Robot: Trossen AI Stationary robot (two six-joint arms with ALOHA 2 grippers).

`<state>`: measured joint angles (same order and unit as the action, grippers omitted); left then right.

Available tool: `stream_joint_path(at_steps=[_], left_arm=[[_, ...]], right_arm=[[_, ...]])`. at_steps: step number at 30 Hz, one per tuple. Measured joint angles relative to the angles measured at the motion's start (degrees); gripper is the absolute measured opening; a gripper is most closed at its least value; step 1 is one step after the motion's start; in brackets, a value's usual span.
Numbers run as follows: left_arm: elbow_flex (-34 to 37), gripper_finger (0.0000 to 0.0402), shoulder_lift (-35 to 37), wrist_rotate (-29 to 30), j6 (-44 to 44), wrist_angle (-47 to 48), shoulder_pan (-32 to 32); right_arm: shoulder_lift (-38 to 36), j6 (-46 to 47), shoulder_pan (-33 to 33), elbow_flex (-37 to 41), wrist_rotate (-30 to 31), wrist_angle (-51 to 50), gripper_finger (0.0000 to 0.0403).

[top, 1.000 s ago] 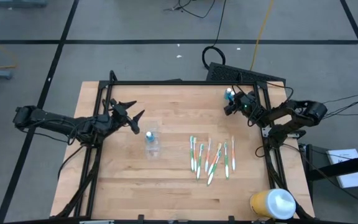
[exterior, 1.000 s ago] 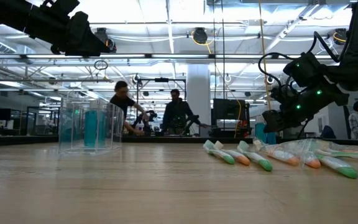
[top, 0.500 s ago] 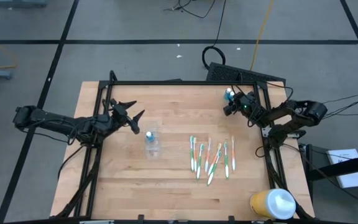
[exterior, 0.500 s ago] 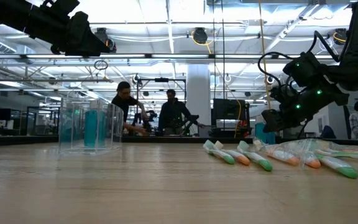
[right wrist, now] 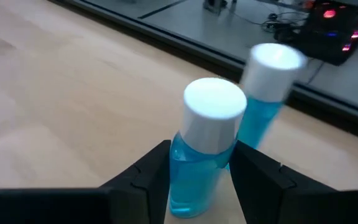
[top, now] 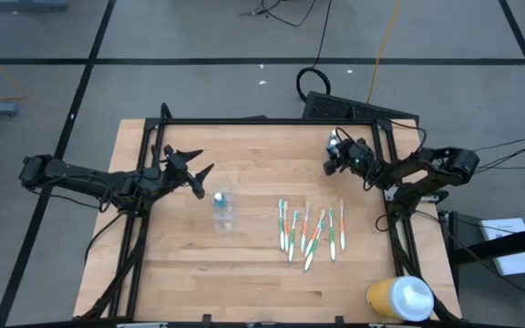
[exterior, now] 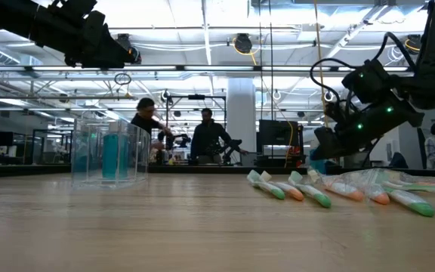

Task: Pick & Place toothbrushing station
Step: Put the blue mouthwash in the transparent organizer

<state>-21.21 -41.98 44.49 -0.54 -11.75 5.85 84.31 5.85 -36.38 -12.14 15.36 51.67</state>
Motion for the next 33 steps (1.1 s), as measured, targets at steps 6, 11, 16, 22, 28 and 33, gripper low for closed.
stream_joint_path(at_steps=[6, 11, 16, 22, 28, 33], left_arm=[[0.0, 0.0278, 0.0, 0.0, 0.0, 0.0, 0.0], [0.0, 0.0278, 0.0, 0.0, -1.1, 0.0, 0.0], [0.0, 0.0278, 0.0, -1.2, -1.6, 0.0, 0.0], [0.0, 0.0278, 0.0, -7.0, -3.7, -0.2, 0.0], [-2.8, 0.0278, -3.3, -12.3, -6.9, -0.1, -3.0], [-10.1, 0.0278, -12.6, -19.9, -6.7, 3.5, -6.6]], right_arm=[[0.0, 0.6, 2.9, 0.0, -3.2, 0.2, 0.0141], [0.0, 0.6, 5.2, 0.0, -7.9, 0.6, 0.0142], [0.0, 0.6, 7.6, 0.0, -13.4, 0.9, 0.0140], [0.0, 0.6, 11.2, 0.0, -16.4, 0.9, 0.0140], [0.1, 0.6, 15.1, 0.0, -17.1, 1.8, 0.0141], [0.1, 0.3, 18.7, -1.2, -17.1, 3.9, 0.0140]])
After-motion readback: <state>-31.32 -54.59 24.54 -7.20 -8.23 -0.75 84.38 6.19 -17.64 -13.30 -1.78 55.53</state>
